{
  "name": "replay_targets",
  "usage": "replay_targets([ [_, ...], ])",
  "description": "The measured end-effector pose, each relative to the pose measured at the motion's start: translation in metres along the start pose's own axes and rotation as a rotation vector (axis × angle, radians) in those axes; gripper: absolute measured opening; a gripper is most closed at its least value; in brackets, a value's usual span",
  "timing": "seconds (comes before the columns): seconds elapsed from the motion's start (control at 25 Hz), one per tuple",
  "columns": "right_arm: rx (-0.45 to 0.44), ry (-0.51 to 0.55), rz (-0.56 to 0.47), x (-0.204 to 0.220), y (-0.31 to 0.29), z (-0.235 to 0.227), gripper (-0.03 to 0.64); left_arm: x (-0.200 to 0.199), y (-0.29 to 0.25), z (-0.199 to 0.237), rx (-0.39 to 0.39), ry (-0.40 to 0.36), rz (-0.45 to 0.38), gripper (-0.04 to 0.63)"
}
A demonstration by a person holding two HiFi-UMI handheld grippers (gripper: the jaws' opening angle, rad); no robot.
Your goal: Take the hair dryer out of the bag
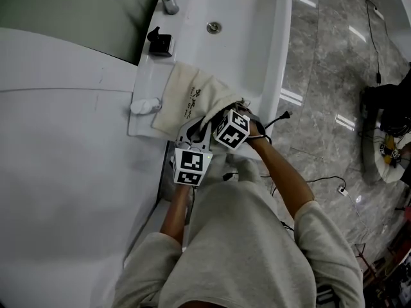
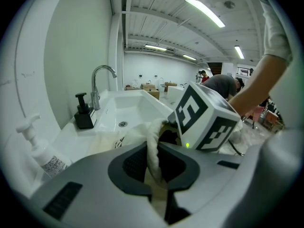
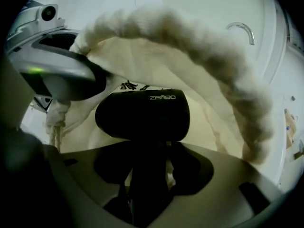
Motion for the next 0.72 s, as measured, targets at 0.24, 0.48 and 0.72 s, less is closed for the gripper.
replay_targets([
  [0.24,0.001,0.049,0.015,-0.002,0.0,0.005,0.193,-0.001,0.0,0.001,-0.001,0.005,0.003,0.035],
  [0.48,-0.02,0.056,0.021,-0.001,-0.001,0.004,0.175,0.0,0.001,0.0,-0.02,0.004,0.011,0.035],
  [0.72,-0.028,0.063,0.014,0.004,0.01,0.004,0.175,-0.001,0.001,0.002,-0.037,0.007,0.014,0.034],
])
Point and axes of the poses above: the fingertips, and each gripper's own axes: y backward along the fingers, z to its left, x out of its underside, the point moved 9 cm from there along y, backward along the fingers, and after that the axes turned 3 degrees about z, right-handed, at the moved point
